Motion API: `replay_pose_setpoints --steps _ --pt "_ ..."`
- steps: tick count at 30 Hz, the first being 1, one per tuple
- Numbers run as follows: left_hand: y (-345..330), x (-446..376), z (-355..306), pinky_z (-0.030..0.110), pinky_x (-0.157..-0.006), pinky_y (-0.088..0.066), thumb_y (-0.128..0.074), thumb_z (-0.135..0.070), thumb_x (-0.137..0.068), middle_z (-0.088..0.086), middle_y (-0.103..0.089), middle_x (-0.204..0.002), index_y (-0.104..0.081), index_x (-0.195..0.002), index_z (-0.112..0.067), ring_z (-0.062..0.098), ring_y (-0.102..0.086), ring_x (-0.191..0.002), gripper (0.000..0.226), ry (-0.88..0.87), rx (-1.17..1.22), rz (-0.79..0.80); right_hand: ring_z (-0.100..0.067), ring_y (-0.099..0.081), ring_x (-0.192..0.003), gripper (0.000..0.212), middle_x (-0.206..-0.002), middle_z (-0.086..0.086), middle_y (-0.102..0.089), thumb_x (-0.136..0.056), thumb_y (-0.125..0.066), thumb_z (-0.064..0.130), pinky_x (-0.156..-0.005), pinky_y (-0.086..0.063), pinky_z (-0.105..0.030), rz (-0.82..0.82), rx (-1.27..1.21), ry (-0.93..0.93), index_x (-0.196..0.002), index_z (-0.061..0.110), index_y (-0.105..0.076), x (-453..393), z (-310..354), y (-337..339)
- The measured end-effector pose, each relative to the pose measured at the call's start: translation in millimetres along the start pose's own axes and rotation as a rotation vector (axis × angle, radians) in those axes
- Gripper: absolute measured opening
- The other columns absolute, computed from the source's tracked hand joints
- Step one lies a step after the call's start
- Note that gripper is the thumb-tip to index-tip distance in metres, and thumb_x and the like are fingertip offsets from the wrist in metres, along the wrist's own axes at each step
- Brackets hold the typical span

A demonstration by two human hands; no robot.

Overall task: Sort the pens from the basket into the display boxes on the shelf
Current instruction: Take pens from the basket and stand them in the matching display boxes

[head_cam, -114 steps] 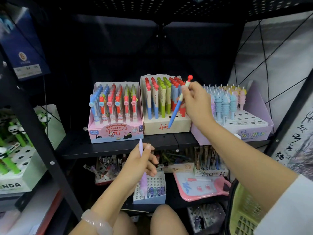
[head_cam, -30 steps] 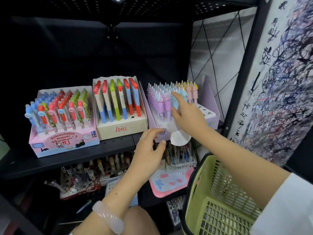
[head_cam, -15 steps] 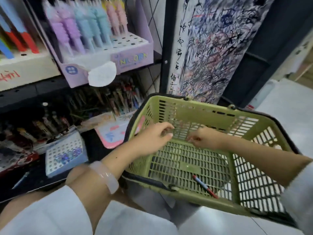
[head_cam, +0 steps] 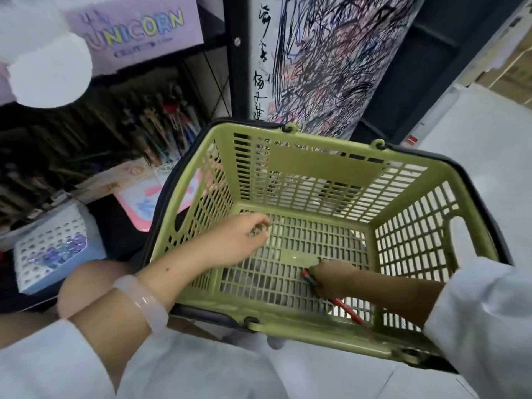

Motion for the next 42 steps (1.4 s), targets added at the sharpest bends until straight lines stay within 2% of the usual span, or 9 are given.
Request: replay_pose_setpoints --steps 7,11,14,18,22,25,28,32,42 --pt "16.8 0.0 2.6 0.03 -0.077 -0.048 -0.041 -0.031 -0.097 -0.009 -0.055 -0.102 -0.047 -0.125 -0.02 0.012 -0.06 -0.088 0.03 0.02 0.306 -0.199 -0.009 -0.062 -0.061 0.01 -0.074 -0.005 -0.061 -0.094 -0.047 0.006 -0.063 -0.057 -0.024 -0.593 -1.108 0.328 -0.085 0.01 -0.051 40.6 42.0 143.4" --pt "43.5 21.6 -2.5 0.024 -0.054 -0.046 -0.034 -0.017 -0.1 -0.004 -0.055 -0.058 -0.048 -0.088 -0.017 0.006 -0.056 -0.047 0.019 -0.104 0.566 -0.438 -0.006 -0.058 -0.052 0.015 -0.067 -0.003 -0.058 -0.095 -0.047 0.005 -0.056 -0.053 -0.019 -0.768 -1.364 0.526 -0.083 0.012 -0.053 66.2 84.1 211.9" --pt "72.4 52.5 0.9 0.024 -0.047 -0.042 -0.035 -0.014 -0.099 -0.006 -0.047 -0.043 -0.042 -0.075 -0.018 0.007 -0.048 -0.037 0.025 -0.172 0.584 -0.657 -0.003 -0.056 -0.048 0.012 -0.067 -0.003 -0.059 -0.094 -0.051 0.008 -0.053 -0.051 -0.015 -0.791 -1.443 0.642 -0.083 0.011 -0.055 76.7 126.4 240.9" --pt "106.2 105.3 17.4 0.022 -0.044 -0.044 -0.039 -0.012 -0.098 -0.007 -0.046 -0.039 -0.042 -0.076 -0.015 0.006 -0.044 -0.037 0.023 -0.202 0.576 -0.868 -0.003 -0.056 -0.046 0.006 -0.064 -0.005 -0.06 -0.092 -0.054 0.006 -0.051 -0.05 -0.015 -0.776 -1.37 0.777 -0.086 0.007 -0.055 88.8 193.9 269.2" --pt "132.2 161.4 48.4 0.028 -0.064 -0.051 -0.044 -0.026 -0.096 -0.009 -0.061 -0.064 -0.05 -0.084 -0.03 0.007 -0.058 -0.061 0.013 -0.157 0.516 -1.032 -0.007 -0.056 -0.049 0.01 -0.064 -0.008 -0.059 -0.092 -0.053 0.005 -0.054 -0.052 -0.019 -0.831 -1.213 0.873 -0.083 0.009 -0.052 105.4 258.9 299.0" --pt "149.4 194.4 78.2 0.02 -0.075 -0.046 -0.047 -0.03 -0.094 -0.013 -0.062 -0.095 -0.05 -0.093 -0.039 0.0 -0.058 -0.089 0.009 -0.061 0.467 -1.096 -0.017 -0.059 -0.062 0.015 -0.068 -0.012 -0.06 -0.093 -0.053 0.01 -0.067 -0.056 -0.036 -1.019 -1.04 0.911 -0.08 0.017 -0.05 120.7 297.0 327.2" --pt "161.3 219.7 102.4 0.008 -0.075 -0.036 -0.049 -0.024 -0.095 -0.018 -0.056 -0.105 -0.05 -0.106 -0.033 -0.012 -0.049 -0.095 0.014 0.012 0.465 -1.097 -0.026 -0.061 -0.07 0.008 -0.073 -0.016 -0.061 -0.094 -0.052 0.016 -0.071 -0.052 -0.048 -1.23 -0.888 0.894 -0.087 0.013 -0.049 127.4 326.0 354.0" --pt "168.0 242.8 118.3 0.005 -0.073 -0.035 -0.048 -0.021 -0.096 -0.016 -0.055 -0.11 -0.05 -0.112 -0.03 -0.014 -0.047 -0.095 0.019 0.033 0.496 -1.116 -0.027 -0.06 -0.072 0.011 -0.079 -0.015 -0.062 -0.094 -0.051 0.016 -0.068 -0.048 -0.048 -1.39 -0.791 0.807 -0.087 0.013 -0.044 114.5 350.0 380.6" --pt "170.3 258.3 126.9 0.002 -0.071 -0.039 -0.047 -0.018 -0.096 -0.02 -0.055 -0.111 -0.049 -0.105 -0.037 -0.015 -0.048 -0.097 0.021 0.004 0.568 -1.1 -0.019 -0.051 -0.066 0.023 -0.067 -0.002 -0.05 -0.094 -0.052 0.021 -0.059 -0.038 -0.03 -1.381 -0.434 0.526 -0.073 0.012 -0.047 78.8 371.5 397.9"
Point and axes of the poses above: each hand's wrist, its own x-axis away from the middle knuckle, its own y-axis out of the back of the hand, z = x × y, the point moved 2 cm from there along -x, towards the middle knuckle
